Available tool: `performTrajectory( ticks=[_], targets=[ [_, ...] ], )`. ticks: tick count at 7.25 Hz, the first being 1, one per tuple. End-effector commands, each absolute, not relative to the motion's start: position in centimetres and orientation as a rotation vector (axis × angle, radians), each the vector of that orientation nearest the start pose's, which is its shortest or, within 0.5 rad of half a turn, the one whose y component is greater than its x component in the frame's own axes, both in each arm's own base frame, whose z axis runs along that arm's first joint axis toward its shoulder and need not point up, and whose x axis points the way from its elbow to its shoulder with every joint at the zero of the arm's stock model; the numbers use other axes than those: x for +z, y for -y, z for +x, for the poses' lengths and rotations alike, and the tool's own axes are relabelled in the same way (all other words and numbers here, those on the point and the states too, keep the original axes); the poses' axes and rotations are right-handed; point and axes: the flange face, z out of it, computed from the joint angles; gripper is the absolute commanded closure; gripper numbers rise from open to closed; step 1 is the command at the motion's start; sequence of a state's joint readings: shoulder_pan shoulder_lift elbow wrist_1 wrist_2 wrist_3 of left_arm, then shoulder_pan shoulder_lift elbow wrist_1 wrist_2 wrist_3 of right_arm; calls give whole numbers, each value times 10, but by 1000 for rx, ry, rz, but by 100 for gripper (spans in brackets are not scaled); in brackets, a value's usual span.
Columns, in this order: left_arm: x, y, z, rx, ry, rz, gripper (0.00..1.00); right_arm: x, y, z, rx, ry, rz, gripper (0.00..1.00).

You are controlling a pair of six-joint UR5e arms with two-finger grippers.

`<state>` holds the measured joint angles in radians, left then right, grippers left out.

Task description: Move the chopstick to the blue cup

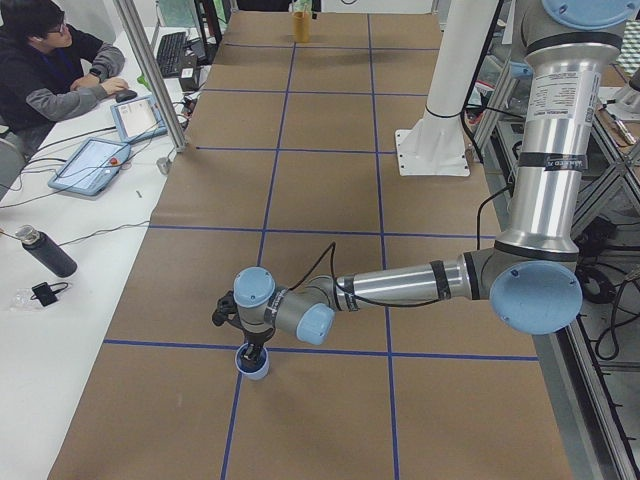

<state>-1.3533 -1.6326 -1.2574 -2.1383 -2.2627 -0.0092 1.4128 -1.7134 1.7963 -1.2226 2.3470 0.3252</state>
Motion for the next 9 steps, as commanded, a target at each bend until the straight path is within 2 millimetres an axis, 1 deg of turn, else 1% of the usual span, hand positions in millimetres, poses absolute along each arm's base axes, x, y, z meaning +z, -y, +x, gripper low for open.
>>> performTrajectory(
  ticks=[1, 2, 3, 4, 5, 6, 7, 8, 9],
  targets=[
    [717, 526, 45, 316, -725, 241, 100, 573, 455, -8, -11, 839, 216, 0],
    [696, 524, 41, 324, -739, 271, 100, 573, 455, -8, -11, 839, 216, 0],
    [669, 523, 31, 300, -785, 255, 100, 573, 455, -8, -11, 839, 216, 0],
    [619, 531, 22, 272, -782, 243, 100, 573, 455, -8, -11, 839, 216, 0],
    [561, 533, 23, 238, -770, 219, 100, 573, 455, -8, -11, 839, 216, 0],
    [496, 536, 54, 181, -797, 207, 100, 573, 455, -8, -11, 839, 216, 0],
    [442, 529, 127, 137, -844, 161, 100, 574, 454, -8, -11, 839, 214, 0],
    [382, 534, 191, 53, -875, 137, 100, 574, 454, -8, -11, 839, 214, 0],
    [330, 522, 270, 14, -903, 97, 100, 574, 454, -8, -10, 838, 213, 0]
  ],
)
